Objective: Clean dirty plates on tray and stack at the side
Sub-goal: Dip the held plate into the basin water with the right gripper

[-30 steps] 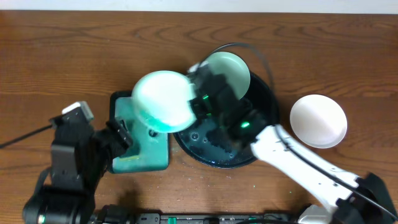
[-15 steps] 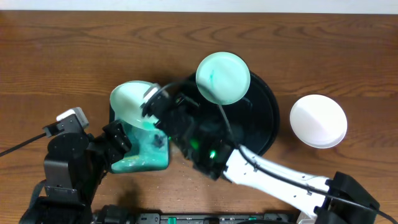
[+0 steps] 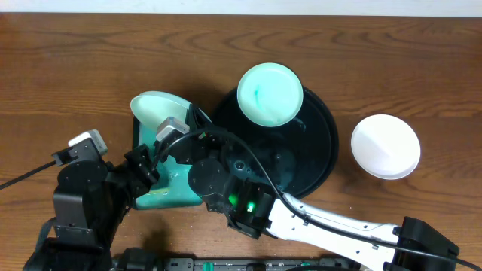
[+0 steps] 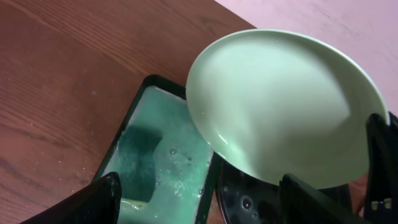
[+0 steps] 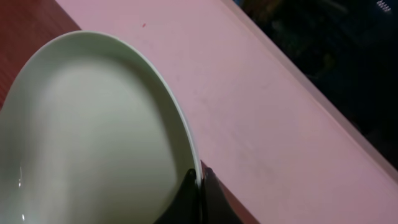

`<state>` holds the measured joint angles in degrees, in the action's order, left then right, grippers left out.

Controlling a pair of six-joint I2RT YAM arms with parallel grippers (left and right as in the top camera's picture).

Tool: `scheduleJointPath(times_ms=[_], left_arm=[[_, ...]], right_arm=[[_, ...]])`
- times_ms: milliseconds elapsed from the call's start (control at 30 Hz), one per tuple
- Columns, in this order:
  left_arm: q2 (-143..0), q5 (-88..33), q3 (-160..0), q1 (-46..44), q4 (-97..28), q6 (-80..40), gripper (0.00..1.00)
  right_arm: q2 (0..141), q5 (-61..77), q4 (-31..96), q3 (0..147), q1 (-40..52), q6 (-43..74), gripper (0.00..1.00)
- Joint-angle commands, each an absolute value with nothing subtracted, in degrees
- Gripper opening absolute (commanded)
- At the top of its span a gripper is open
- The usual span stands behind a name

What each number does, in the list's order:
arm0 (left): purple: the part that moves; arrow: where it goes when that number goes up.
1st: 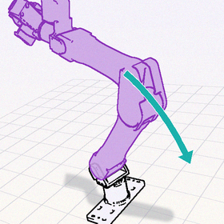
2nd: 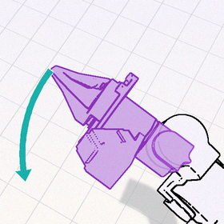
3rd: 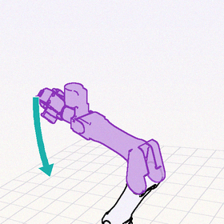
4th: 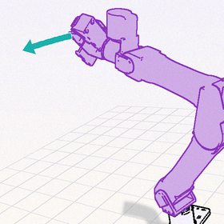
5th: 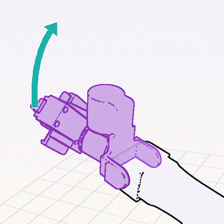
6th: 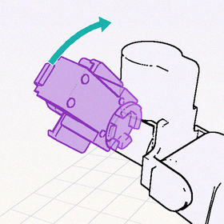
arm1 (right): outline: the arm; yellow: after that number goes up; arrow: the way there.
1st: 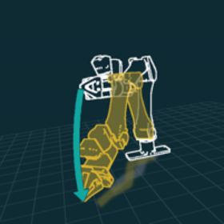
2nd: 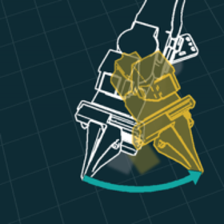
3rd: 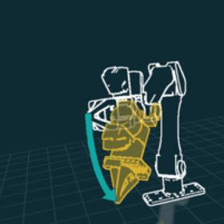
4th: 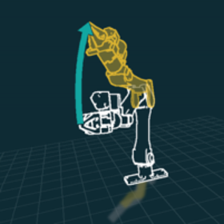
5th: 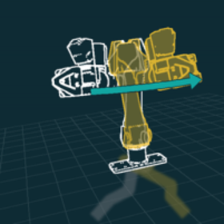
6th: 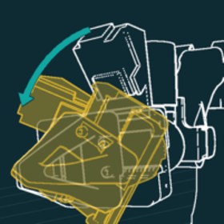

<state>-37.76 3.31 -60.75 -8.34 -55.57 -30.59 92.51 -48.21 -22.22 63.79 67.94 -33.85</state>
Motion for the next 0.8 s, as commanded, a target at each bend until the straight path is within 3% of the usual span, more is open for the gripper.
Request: scheduleJointPath(times_ms=[0,767], left_arm=[[-37.7,3.2,-62.0,-8.1,-55.7,-30.2,0.81],[-37.7,3.2,-62.0,-8.1,-55.7,-30.2,0.81]], right_arm=[[90.9,-50.2,-23.6,64.5,68.4,-36.1,0.01],[90.9,-50.2,-26.4,64.4,68.4,-38.9,0.01]])
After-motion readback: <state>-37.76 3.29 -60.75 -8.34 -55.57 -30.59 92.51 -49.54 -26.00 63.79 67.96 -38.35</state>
